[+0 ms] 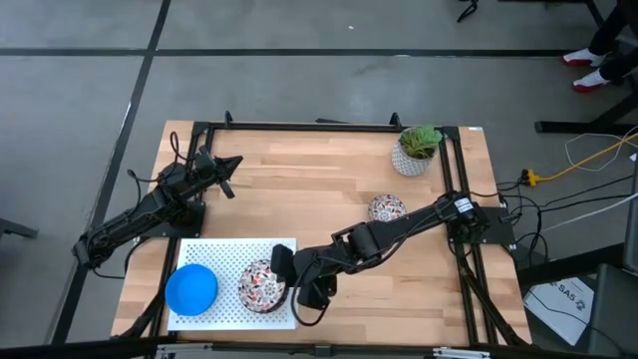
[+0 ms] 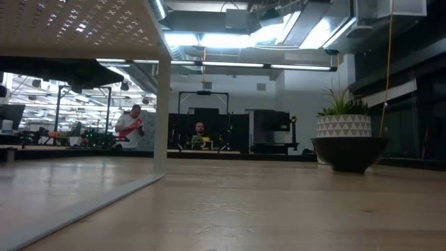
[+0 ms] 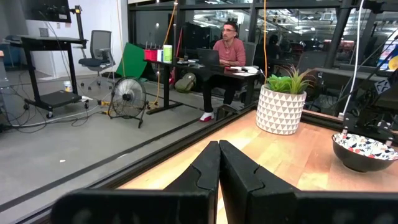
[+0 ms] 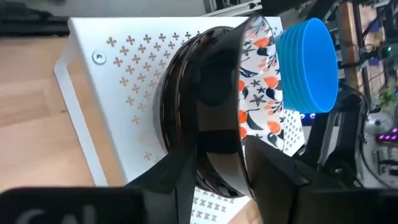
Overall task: Pick & Place Mini bowls
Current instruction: Stack the patterned bowl on the stacked patterned bowls on the shelf
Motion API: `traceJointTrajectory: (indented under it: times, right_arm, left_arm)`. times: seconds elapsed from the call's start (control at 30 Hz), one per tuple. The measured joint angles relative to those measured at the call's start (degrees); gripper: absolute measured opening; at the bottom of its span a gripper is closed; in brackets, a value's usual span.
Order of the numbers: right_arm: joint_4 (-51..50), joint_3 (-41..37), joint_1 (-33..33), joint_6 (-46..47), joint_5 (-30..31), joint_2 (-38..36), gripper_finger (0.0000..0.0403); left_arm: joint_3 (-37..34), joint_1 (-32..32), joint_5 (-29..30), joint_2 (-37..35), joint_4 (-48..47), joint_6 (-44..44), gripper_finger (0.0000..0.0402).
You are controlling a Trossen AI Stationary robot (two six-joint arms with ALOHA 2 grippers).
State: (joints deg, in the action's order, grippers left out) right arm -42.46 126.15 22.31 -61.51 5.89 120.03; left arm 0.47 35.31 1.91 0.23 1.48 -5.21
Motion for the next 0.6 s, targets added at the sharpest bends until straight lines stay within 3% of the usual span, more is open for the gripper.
traceJointTrajectory:
  times: [0.6]
  right_arm:
    - [-3.49,1.2,0.13,10.41,-1.9,-0.56,0.0134]
  left_arm:
    - [0.02,0.0,0.0,0.0,0.0,-0.02,0.0004]
